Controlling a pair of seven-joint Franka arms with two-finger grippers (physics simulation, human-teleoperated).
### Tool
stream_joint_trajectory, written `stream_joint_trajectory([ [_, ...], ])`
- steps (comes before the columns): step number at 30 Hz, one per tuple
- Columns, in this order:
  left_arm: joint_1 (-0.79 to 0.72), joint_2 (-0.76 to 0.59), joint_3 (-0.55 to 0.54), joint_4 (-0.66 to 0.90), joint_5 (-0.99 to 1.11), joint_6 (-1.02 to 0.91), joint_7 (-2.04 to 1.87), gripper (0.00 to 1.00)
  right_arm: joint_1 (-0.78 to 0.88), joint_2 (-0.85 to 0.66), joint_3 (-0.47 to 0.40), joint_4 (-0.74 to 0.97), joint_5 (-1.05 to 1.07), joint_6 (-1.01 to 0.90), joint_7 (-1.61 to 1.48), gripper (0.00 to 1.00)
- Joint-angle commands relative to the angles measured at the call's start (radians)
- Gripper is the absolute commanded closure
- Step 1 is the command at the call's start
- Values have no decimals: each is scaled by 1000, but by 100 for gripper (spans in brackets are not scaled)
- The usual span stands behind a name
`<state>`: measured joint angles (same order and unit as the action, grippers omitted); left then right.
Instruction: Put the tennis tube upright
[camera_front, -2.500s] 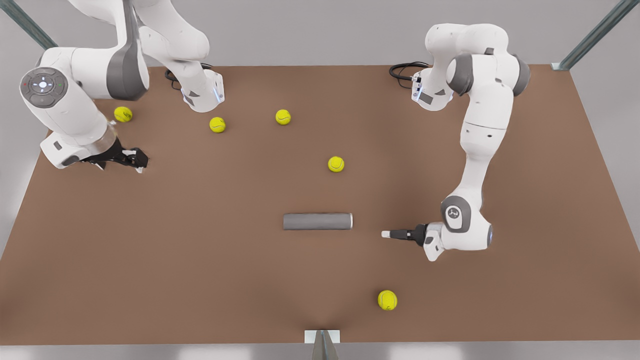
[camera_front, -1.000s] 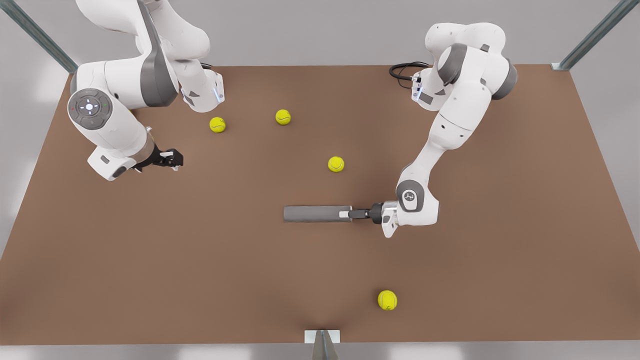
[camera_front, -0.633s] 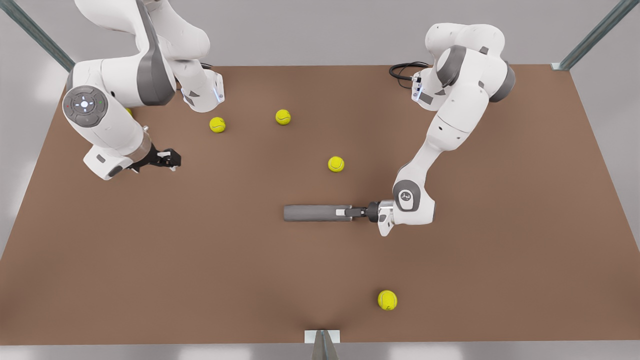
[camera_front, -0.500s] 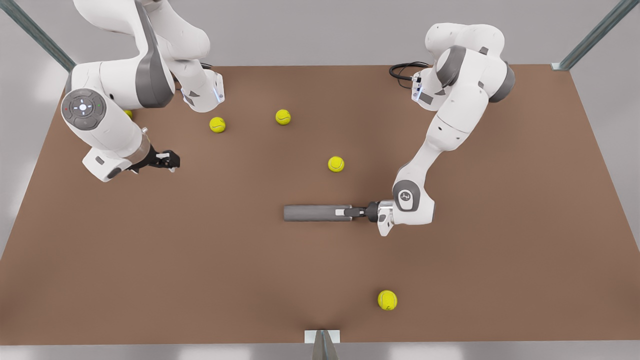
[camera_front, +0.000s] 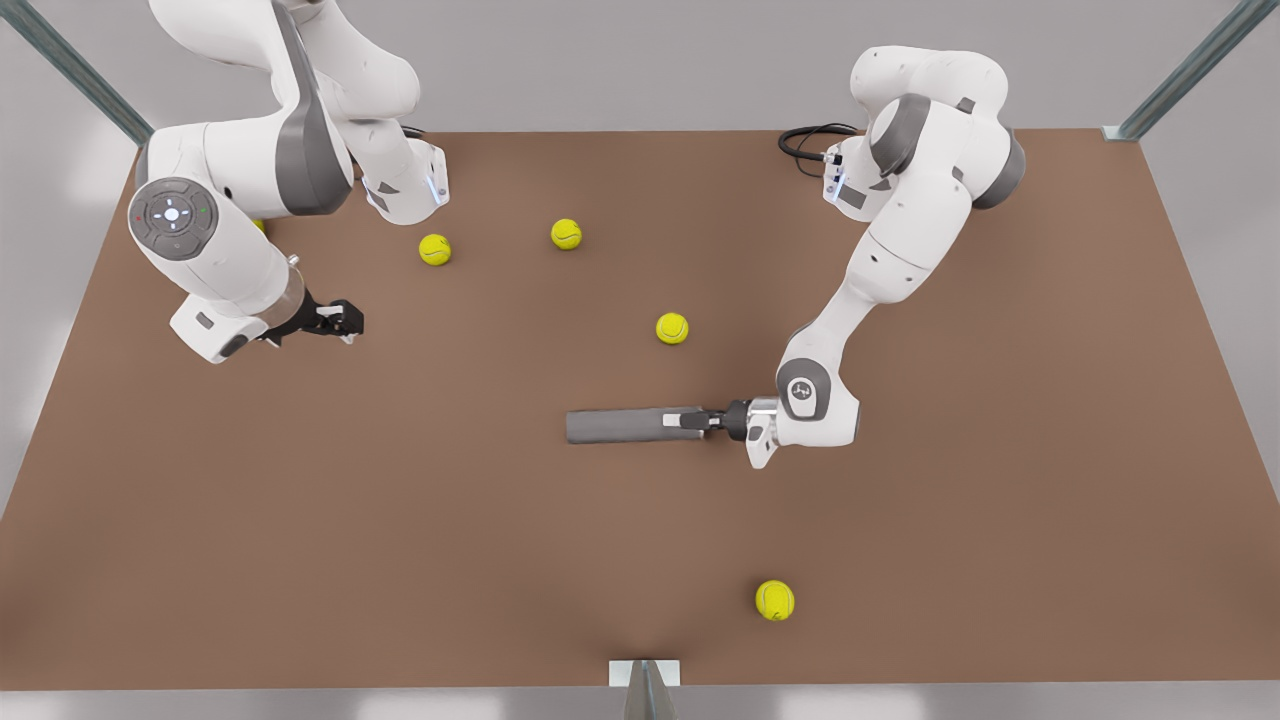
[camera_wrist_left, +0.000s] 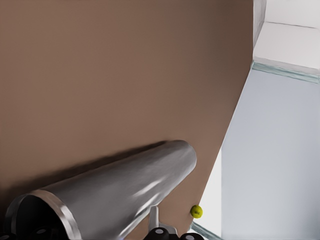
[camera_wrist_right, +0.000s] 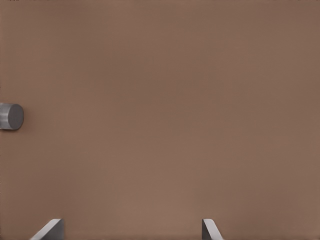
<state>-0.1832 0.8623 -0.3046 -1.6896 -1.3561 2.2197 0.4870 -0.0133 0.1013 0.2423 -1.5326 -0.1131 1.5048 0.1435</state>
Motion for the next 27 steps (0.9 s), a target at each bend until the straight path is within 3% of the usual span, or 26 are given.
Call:
stream_joint_trajectory([
  [1, 1, 0, -1, 1, 0, 0, -1, 28, -1, 0, 0, 0, 1, 0, 1, 0],
  [10, 2, -14, -8, 11, 6, -3, -33, 28, -1, 0, 0, -3, 1, -2, -2, 0],
  [19, 5, -26, -10, 11, 9, -9, -50, 55, 4, 6, 0, -3, 4, -2, -1, 0],
  [27, 8, -43, -15, 10, 25, -12, -82, 60, -5, 6, 0, 0, 3, -2, -4, 0],
])
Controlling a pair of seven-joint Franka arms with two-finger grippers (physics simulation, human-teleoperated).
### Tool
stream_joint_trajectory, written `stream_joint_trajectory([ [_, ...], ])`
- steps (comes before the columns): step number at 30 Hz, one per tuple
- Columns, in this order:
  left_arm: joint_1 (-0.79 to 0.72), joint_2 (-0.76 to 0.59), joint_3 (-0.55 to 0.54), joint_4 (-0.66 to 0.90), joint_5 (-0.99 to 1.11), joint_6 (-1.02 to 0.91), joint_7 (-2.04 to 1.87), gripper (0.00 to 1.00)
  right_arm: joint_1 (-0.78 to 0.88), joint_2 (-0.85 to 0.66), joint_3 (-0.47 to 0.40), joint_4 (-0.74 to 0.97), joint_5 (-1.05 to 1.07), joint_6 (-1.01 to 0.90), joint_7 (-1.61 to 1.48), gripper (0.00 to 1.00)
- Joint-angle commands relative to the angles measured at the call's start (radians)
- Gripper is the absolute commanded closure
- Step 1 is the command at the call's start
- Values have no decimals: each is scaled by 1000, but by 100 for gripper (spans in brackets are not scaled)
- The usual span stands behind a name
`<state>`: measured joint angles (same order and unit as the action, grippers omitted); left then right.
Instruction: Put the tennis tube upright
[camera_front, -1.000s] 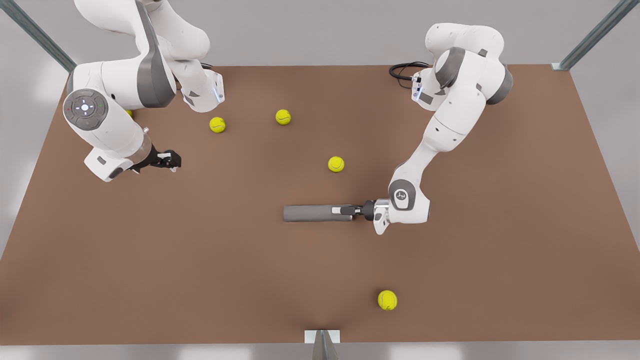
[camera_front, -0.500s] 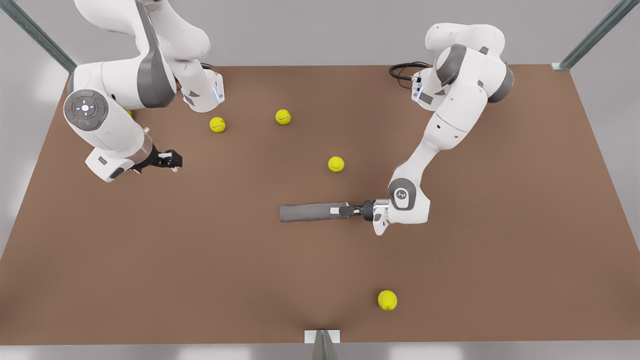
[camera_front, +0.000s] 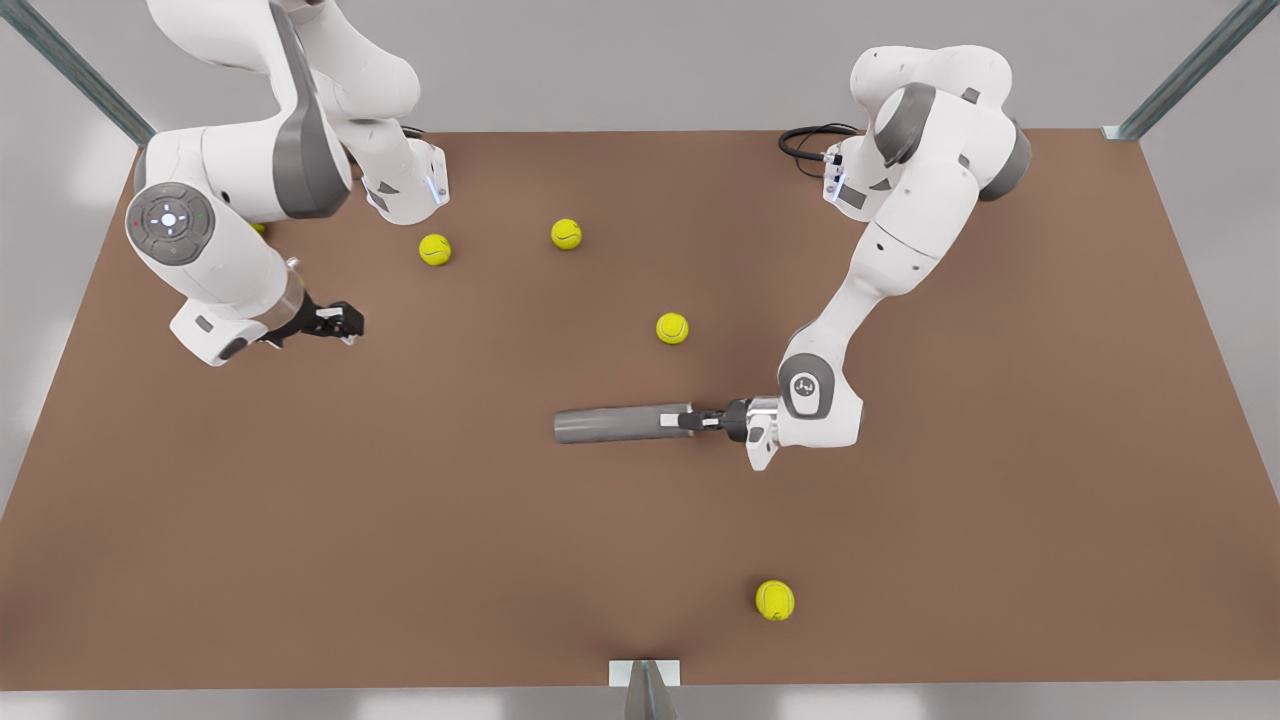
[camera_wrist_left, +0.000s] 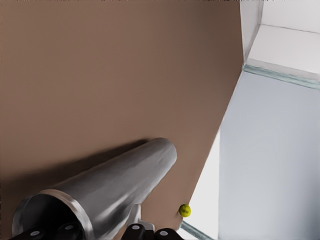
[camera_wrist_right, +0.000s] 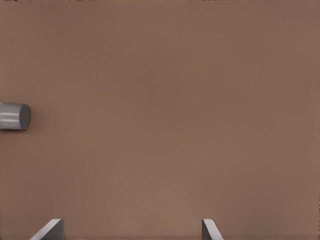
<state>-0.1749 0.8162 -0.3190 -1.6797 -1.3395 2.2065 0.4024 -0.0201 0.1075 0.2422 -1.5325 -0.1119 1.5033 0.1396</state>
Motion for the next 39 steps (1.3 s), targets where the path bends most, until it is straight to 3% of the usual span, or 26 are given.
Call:
stream_joint_trajectory([
  [1, 0, -2, 0, 0, 10, -1, -1, 60, 0, 0, 0, 0, 0, 0, 0, 0],
  [6, 0, -12, -2, -3, 11, -5, -2, 60, -6, 0, -1, 2, 1, 0, -8, 0],
  [23, 0, -49, -2, -21, 31, -24, -30, 78, 0, 0, -1, 0, 3, 0, -29, 0],
  [39, 3, -149, 28, -72, 69, -22, -63, 79, 9, 0, -1, 11, 3, 3, -28, 0],
])
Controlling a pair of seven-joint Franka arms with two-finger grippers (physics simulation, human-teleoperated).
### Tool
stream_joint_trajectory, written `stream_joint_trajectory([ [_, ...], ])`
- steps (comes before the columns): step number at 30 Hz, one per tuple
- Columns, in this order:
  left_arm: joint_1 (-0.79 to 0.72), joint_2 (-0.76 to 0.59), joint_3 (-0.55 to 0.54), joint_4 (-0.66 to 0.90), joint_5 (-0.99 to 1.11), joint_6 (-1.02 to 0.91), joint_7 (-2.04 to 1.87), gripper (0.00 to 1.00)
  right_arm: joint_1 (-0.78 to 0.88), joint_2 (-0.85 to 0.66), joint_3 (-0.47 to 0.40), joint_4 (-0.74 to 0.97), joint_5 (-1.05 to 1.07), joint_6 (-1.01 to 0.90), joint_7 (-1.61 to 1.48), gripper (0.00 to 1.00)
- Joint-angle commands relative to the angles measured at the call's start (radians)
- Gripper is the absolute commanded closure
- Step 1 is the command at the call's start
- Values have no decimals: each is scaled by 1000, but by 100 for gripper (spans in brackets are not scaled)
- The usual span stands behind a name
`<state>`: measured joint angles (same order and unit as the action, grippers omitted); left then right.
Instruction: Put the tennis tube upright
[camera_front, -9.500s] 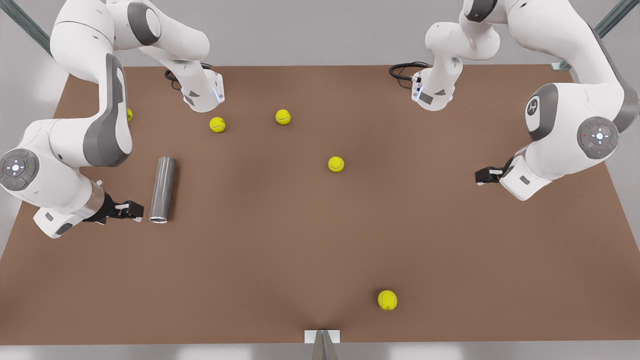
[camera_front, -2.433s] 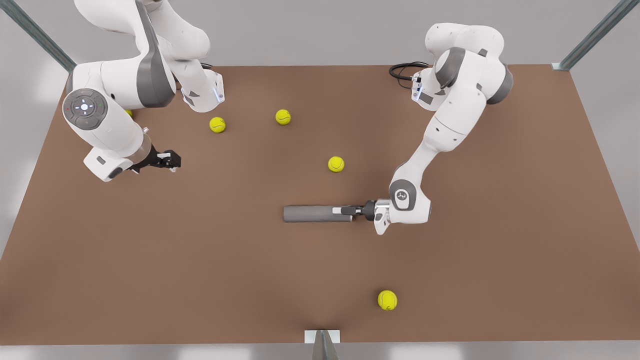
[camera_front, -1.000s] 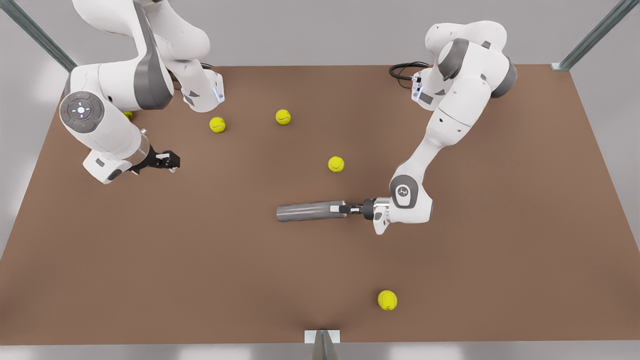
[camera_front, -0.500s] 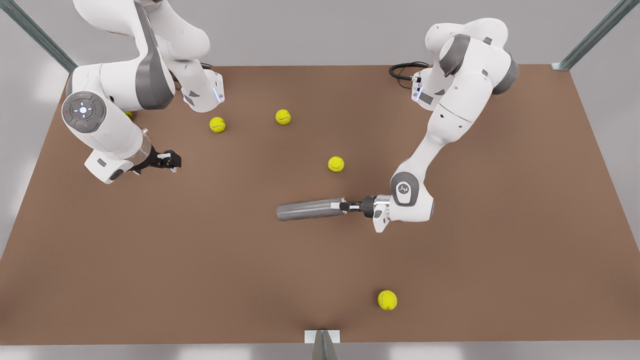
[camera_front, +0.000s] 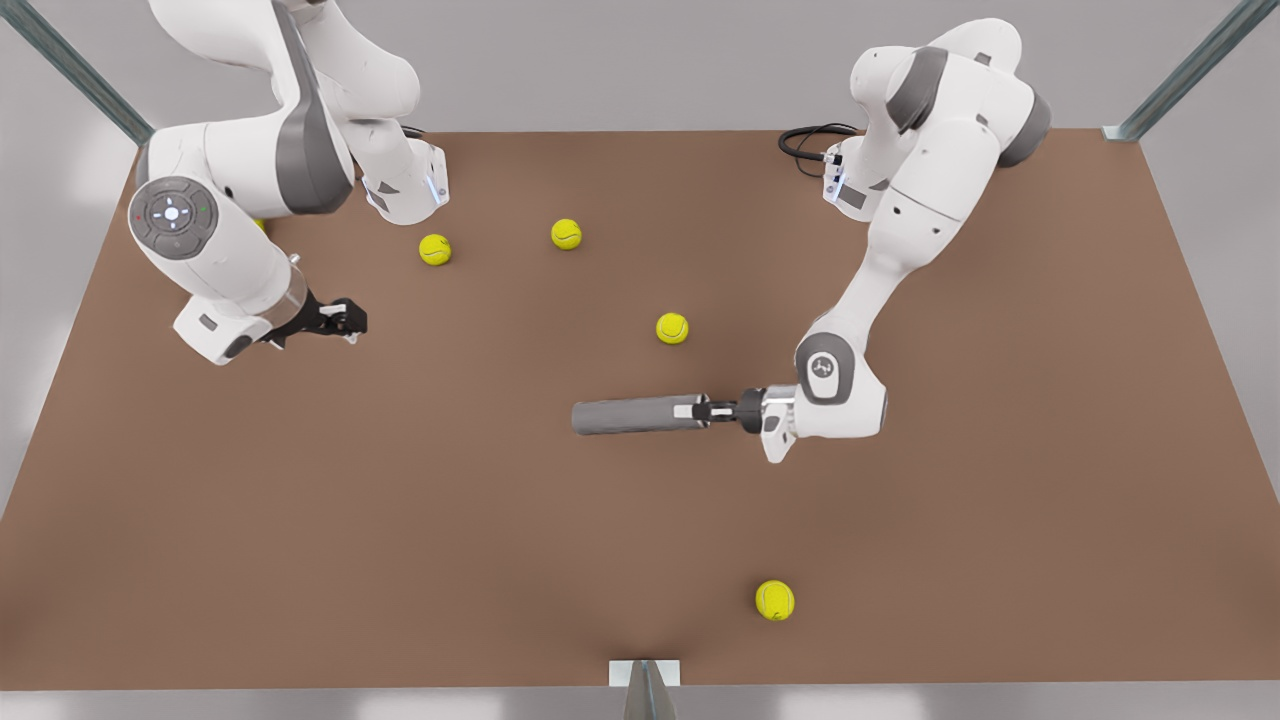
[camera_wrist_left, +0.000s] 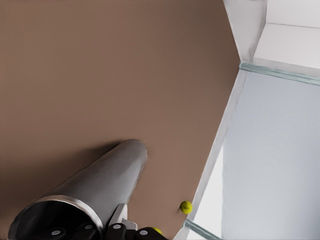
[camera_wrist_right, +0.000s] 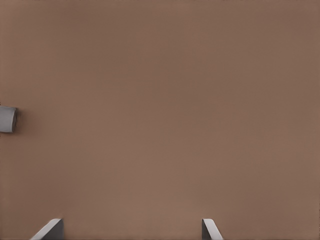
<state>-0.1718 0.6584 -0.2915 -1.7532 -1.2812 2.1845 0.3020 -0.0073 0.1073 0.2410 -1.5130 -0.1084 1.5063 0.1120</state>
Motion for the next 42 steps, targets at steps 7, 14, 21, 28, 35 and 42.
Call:
stream_joint_trajectory([
  [7, 5, -97, 35, -35, 178, 0, -156, 79, 3, 5, 1, 14, 21, -2, -2, 0],
  [14, 6, -210, 69, -35, 387, 0, -487, 79, -128, 80, -3, 73, 110, -3, -8, 0],
  [21, 8, -347, 161, -32, 743, -22, -722, 79, -94, 147, 1, 77, 98, -32, -5, 0],
  [28, 57, -427, 196, 9, 1106, -147, -722, 79, -45, 147, 12, 108, 108, -167, -8, 0],
  [35, 55, -399, 195, 8, 1280, -221, -738, 79, -82, 147, 3, 112, 144, -179, -8, 0],
  [42, 57, -355, 195, 9, 1283, -213, -736, 79, -89, 147, 1, 148, 119, -178, -6, 0],
])
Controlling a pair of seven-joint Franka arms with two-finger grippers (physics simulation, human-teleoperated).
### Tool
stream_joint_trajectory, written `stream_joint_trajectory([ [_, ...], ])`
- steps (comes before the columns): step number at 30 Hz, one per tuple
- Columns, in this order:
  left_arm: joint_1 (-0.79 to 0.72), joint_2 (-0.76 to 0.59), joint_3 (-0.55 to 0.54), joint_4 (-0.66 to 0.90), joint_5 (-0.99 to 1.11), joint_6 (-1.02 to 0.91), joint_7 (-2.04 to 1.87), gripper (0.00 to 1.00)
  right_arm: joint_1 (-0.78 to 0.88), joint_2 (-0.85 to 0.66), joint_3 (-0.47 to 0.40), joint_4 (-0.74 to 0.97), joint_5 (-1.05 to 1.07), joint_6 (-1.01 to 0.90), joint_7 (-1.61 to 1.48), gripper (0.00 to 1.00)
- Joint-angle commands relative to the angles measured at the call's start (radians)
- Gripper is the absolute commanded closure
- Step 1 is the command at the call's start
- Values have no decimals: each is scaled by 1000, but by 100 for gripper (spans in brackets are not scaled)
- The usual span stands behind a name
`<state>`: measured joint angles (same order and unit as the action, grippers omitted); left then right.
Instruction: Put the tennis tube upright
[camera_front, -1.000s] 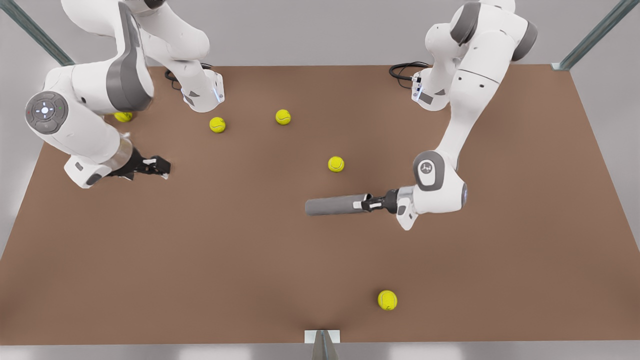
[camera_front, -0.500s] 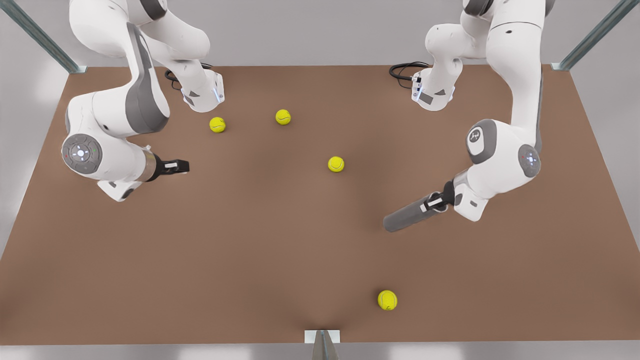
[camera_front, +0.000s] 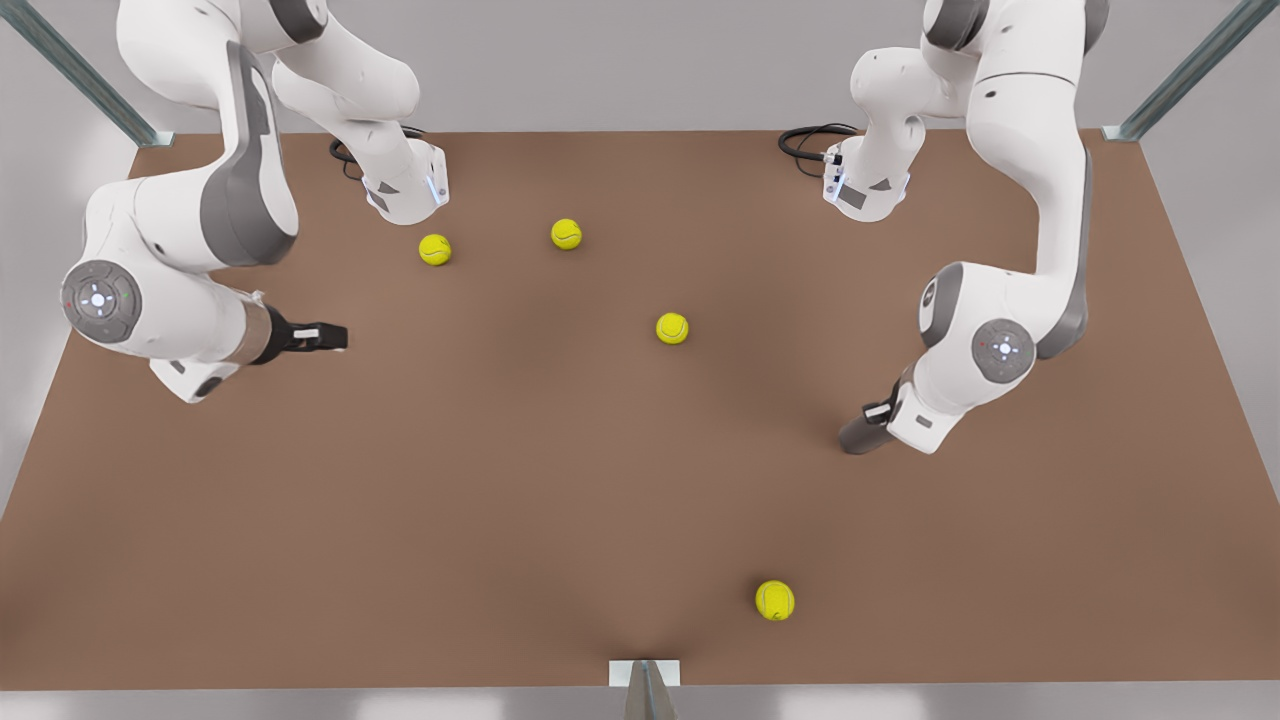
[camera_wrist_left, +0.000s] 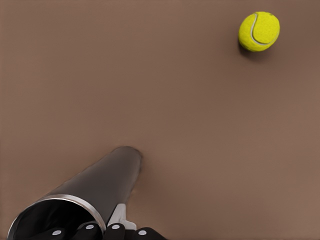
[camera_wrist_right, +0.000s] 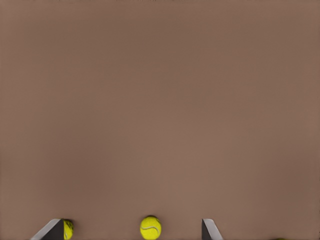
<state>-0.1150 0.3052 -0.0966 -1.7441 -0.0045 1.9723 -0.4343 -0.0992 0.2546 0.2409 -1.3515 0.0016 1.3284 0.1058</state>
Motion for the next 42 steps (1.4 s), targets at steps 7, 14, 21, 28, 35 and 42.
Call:
stream_joint_trajectory([
  [7, 0, 14, 0, 2, 5, 0, 5, 79, 15, 0, 6, -17, -120, -60, 5, 0],
  [14, 1, 15, 0, 18, 3, 0, 3, 0, -20, 9, 4, -8, -98, -55, 6, 0],
  [21, 0, 12, 0, 61, 3, -33, 2, 0, -17, 11, 6, -12, -98, -60, 6, 0],
  [28, 6, 8, 2, 100, 1, -64, 5, 0, -19, 11, 6, -12, -100, -60, 6, 0],
  [35, 57, -37, 3, 321, -8, -458, 288, 0, -17, 11, 8, -12, -100, -60, 6, 0],
  [42, 51, -136, 2, 318, 18, -460, 299, 0, 35, 12, 11, 41, -100, -48, 9, 0],
])
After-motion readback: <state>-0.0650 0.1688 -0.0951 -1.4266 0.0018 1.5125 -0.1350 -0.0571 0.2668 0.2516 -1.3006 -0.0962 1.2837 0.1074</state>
